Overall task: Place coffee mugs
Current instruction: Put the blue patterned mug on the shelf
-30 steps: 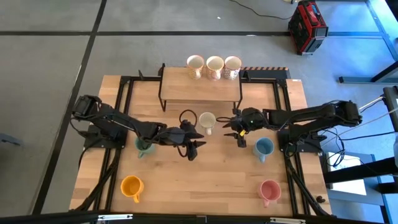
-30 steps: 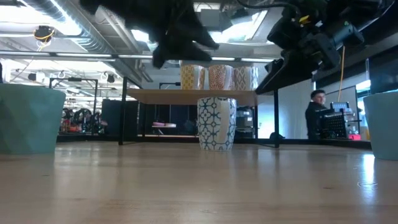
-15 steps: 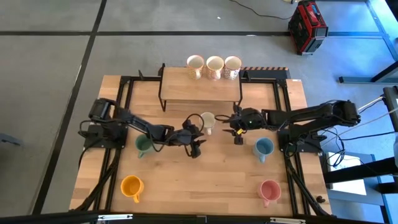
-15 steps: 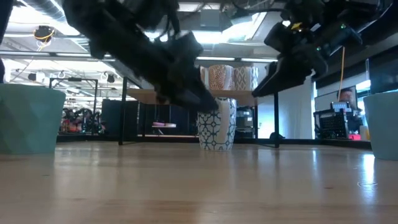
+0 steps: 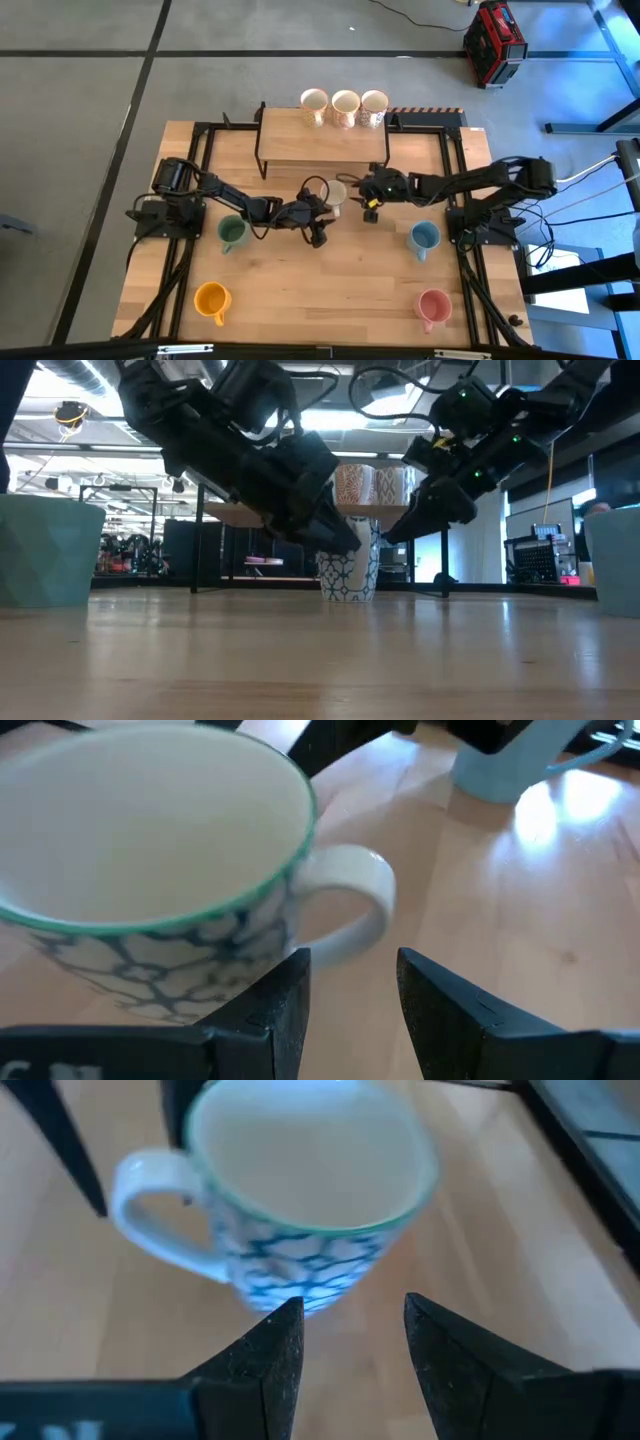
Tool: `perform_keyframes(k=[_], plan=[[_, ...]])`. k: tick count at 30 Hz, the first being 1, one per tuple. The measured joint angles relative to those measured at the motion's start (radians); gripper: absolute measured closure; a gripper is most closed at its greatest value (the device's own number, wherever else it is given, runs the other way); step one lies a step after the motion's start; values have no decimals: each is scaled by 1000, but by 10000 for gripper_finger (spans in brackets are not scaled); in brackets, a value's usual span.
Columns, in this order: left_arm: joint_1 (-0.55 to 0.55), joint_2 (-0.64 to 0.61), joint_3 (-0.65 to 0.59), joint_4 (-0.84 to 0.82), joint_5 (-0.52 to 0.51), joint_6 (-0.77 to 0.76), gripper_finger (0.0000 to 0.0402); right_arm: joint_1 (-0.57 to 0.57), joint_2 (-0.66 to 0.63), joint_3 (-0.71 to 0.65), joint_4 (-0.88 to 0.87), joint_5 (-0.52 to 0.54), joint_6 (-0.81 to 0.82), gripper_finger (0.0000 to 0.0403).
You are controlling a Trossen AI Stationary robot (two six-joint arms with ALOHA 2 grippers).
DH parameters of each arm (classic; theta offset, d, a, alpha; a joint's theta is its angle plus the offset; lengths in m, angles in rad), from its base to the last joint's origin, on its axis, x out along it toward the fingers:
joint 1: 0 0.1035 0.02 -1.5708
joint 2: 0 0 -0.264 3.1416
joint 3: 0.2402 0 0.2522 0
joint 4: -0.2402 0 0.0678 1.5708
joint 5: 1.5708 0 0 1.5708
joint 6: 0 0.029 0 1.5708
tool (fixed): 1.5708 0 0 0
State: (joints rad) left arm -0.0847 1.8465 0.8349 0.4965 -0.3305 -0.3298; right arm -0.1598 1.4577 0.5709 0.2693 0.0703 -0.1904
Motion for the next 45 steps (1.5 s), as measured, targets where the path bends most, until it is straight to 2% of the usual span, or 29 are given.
perform_keyframes(k=[8,18,36,40,45], plan=[[0,0,0,10,-1,0,257,2,78,2,82,-22,-21,237],[-1,0,0,20,-24,-7,257,3,81,64,51,-63,10,237],[11,0,0,37,-36,29,258,16,124,66,52,-88,57,237],[28,0,0,36,-47,30,274,47,124,66,69,-80,56,237],[45,0,0,39,-45,53,327,78,124,66,70,-54,56,237]])
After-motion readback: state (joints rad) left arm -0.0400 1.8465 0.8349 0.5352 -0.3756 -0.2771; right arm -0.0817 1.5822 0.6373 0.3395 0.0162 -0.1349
